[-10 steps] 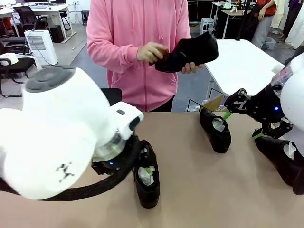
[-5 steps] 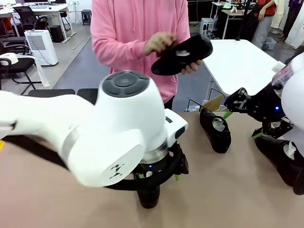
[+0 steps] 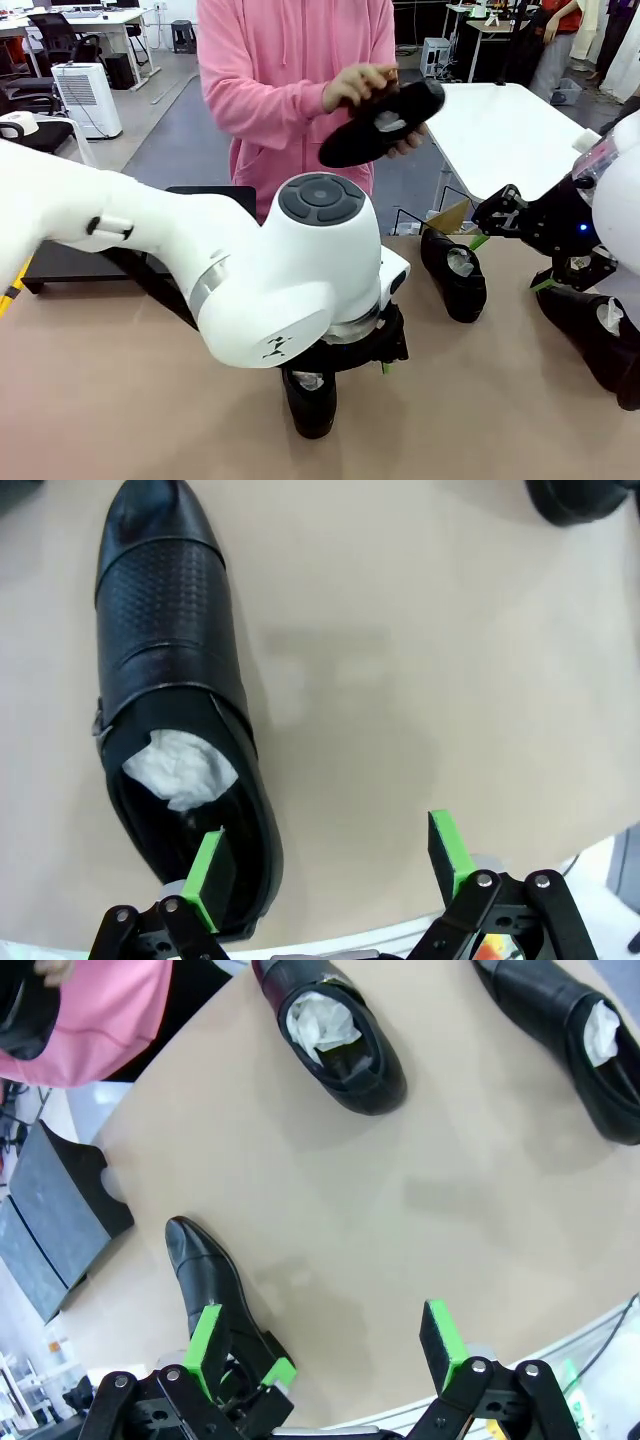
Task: Organize the shoes by placing them on the stand.
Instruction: Place the Shoe from the middle of the table onto the Shoes Stand.
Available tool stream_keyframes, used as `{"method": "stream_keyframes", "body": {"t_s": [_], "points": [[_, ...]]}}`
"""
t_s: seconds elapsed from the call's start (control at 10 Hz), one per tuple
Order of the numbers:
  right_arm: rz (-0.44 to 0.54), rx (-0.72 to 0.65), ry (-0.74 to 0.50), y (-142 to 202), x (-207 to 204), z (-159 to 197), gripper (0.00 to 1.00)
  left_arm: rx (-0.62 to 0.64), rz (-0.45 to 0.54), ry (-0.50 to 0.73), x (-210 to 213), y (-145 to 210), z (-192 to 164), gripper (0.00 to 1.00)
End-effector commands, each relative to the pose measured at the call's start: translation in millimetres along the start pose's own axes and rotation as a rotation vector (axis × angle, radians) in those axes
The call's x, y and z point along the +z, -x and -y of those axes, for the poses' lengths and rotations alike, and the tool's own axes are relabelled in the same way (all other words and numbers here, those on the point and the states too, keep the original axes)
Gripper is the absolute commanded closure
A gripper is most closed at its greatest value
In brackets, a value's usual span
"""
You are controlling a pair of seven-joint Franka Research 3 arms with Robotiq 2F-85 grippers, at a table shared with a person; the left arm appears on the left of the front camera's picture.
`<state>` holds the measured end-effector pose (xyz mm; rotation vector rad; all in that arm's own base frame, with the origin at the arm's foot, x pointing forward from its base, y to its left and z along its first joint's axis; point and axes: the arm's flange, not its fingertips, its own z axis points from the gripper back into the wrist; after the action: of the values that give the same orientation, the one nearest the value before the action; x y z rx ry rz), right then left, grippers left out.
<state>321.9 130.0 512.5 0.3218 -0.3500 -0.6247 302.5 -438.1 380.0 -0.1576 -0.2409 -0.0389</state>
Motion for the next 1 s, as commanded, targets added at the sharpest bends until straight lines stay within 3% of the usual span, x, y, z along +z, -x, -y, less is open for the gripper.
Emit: {"method": "stream_keyframes", "body": {"t_s": [0.0, 0.5, 0.9], "points": [[0.003, 0.011, -0.004, -0.4, 0.4, -0.3, 0.0, 0.038, 0.053, -0.035, -21.9, -9.2, 16.3, 0.0], [0.003, 0.011, -0.004, -0.4, 0.4, -0.3, 0.0, 0.042, 0.062, -0.074, -47.1, -19.7, 14.1, 0.0], [0.003, 0.011, -0.004, -0.4, 0.4, -0.3, 0.0, 0.052, 0.064, -0.098, -47.9, -21.9, 11.2, 0.75]]}}
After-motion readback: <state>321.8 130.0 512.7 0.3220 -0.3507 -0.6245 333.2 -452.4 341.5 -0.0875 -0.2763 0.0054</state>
